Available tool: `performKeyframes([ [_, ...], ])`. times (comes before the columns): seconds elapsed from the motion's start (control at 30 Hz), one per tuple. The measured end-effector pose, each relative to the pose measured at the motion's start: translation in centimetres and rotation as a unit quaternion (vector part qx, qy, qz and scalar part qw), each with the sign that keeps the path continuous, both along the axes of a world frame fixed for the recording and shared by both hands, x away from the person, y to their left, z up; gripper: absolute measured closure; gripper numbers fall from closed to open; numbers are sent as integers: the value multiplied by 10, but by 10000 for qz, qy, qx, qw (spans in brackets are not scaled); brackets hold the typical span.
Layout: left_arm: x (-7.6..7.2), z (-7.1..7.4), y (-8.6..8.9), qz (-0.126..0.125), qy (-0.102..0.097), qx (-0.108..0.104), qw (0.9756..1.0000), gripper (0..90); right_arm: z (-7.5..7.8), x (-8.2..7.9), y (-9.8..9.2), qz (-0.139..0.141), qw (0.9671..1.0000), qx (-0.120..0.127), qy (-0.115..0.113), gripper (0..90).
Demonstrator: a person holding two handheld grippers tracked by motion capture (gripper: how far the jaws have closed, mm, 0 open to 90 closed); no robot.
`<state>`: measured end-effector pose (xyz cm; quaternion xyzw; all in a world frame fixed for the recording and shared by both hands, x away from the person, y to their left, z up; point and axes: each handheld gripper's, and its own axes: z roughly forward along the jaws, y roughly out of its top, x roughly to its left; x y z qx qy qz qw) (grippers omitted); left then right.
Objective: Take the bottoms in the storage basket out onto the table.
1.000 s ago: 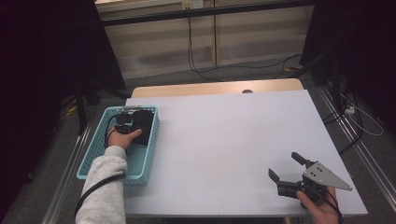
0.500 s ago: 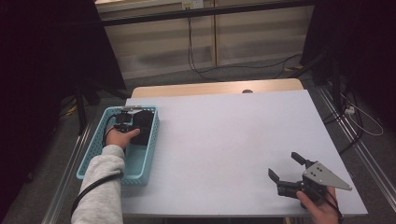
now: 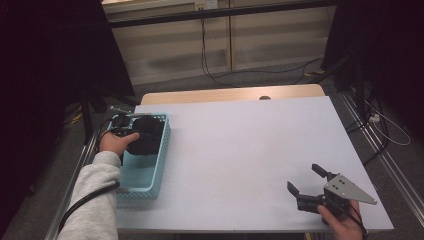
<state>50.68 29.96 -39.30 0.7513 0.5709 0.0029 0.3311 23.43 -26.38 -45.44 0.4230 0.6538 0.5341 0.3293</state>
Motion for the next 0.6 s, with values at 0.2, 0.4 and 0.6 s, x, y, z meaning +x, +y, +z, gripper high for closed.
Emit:
performKeyframes([
  [0.2,-6,32,2,-40,-276,-131,9995,634,0,0,3,56,10000,-25,-13,20],
  [0.4,-12,60,0,-111,-617,-428,9971,634,0,1,5,78,10000,-24,-1,20],
  [0.6,-18,81,-13,-382,-841,-529,9943,633,0,1,4,82,10000,-29,7,20],
])
